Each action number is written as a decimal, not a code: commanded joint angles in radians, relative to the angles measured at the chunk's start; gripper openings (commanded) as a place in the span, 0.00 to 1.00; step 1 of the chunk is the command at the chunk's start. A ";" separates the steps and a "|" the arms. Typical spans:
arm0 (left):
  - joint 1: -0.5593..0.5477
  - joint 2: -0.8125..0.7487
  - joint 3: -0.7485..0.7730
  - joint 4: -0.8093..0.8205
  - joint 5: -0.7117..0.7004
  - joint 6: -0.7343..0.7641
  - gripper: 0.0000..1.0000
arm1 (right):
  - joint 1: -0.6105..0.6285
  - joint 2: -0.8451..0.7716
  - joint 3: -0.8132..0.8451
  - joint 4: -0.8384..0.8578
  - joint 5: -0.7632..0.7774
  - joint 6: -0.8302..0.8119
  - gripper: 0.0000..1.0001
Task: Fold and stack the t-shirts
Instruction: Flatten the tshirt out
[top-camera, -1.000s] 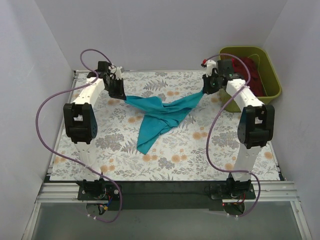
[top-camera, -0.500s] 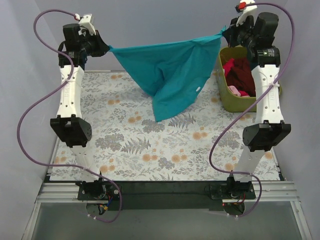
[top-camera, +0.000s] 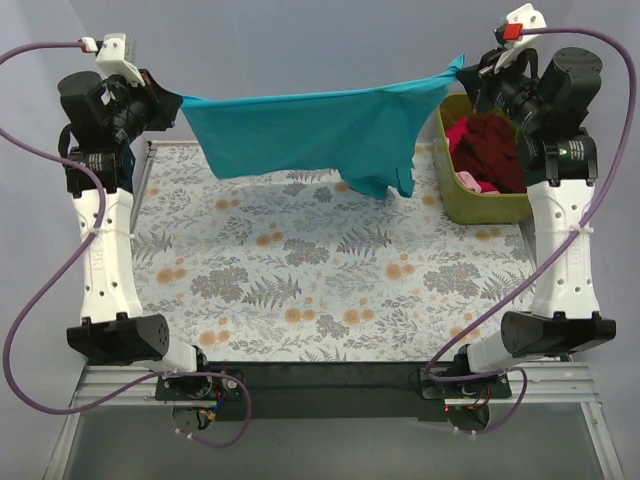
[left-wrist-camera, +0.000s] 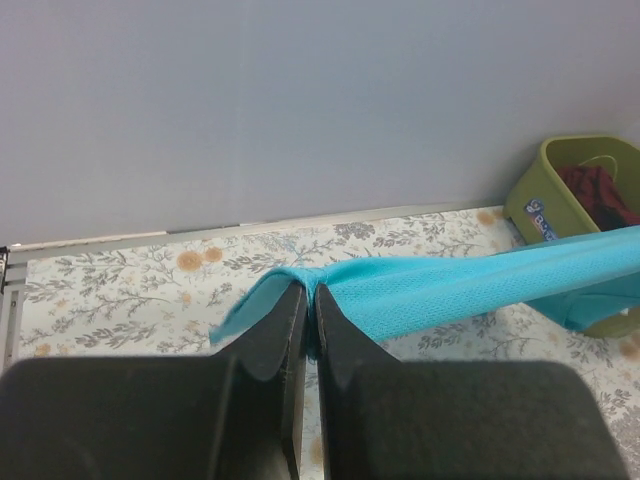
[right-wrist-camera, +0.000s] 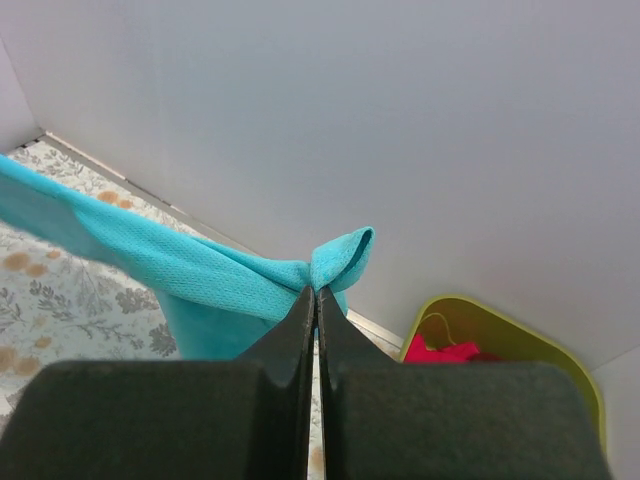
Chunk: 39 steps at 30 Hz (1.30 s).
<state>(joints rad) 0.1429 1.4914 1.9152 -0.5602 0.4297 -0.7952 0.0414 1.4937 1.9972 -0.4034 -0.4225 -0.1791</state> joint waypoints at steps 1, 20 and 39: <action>0.021 -0.092 -0.048 0.020 -0.075 0.001 0.00 | -0.018 -0.114 -0.029 0.098 0.071 0.003 0.01; 0.020 0.338 0.171 -0.070 0.060 -0.093 0.00 | -0.018 0.161 0.099 0.259 0.125 0.062 0.01; 0.020 0.362 0.128 0.487 0.039 -0.153 0.00 | -0.017 0.202 0.082 0.618 0.251 0.089 0.01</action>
<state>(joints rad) 0.1345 1.8996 2.1361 -0.1371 0.5316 -1.0115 0.0509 1.7611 2.1609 0.0906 -0.2455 -0.0532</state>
